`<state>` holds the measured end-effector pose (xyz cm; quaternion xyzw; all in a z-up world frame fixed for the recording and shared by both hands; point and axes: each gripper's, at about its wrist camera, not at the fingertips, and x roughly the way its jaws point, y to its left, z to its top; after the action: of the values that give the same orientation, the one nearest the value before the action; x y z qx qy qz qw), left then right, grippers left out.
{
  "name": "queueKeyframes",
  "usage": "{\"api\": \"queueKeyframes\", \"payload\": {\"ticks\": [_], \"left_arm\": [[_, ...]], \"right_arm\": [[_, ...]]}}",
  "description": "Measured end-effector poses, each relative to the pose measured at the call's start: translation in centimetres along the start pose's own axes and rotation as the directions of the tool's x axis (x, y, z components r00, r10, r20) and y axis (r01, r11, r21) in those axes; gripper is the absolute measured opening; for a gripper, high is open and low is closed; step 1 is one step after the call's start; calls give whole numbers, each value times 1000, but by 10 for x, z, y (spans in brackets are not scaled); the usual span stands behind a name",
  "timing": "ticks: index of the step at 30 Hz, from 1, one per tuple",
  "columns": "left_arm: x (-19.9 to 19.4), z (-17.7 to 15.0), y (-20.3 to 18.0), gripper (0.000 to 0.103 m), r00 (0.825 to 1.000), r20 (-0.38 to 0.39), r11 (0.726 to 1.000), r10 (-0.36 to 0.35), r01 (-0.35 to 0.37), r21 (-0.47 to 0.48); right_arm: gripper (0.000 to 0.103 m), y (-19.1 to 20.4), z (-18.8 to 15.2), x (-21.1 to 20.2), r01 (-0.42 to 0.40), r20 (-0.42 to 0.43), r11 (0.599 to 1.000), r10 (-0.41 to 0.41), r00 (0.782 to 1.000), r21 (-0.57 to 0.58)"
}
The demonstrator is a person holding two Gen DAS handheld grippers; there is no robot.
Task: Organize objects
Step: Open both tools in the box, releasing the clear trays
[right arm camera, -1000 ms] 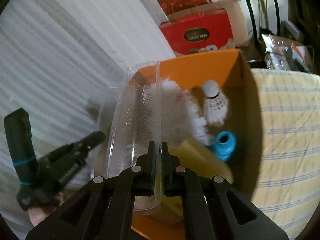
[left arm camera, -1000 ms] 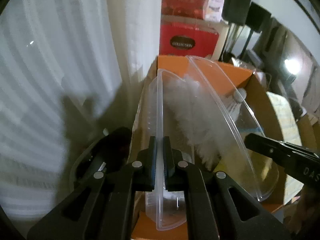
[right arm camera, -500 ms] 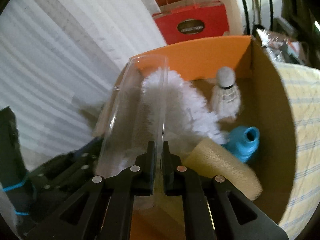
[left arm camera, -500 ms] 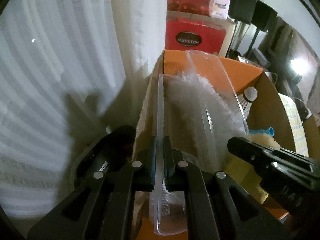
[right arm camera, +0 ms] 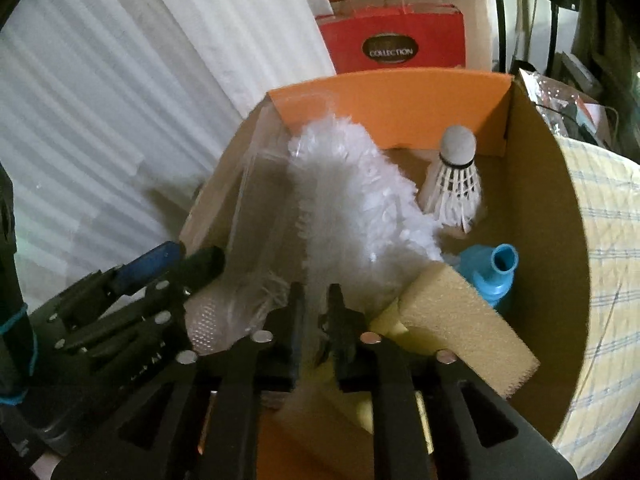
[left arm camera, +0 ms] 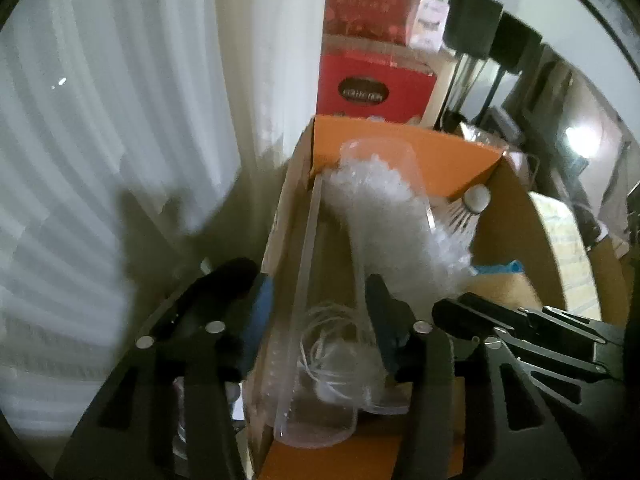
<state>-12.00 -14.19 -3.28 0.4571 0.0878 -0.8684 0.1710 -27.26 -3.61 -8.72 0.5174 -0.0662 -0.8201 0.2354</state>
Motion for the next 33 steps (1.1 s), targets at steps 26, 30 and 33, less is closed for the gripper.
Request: {"api": "queueKeyframes", "payload": {"ticks": [26,30,33], "left_arm": [[-71,-33,-41,98,994,89,997,-69,65,45],[-75,-41,-51,100,993,82,995,-84,79,59],[-79,-47,-58,100,993,77,994,-92,87,64]], "right_arm": [[81,-39,-35,-112,100,190,991,-81,978,-91],[83,-46,-45,-124,135,206,986,-113,972,-99],[86,-53,-53,-133,146,215,985,-123,969,-93]]}}
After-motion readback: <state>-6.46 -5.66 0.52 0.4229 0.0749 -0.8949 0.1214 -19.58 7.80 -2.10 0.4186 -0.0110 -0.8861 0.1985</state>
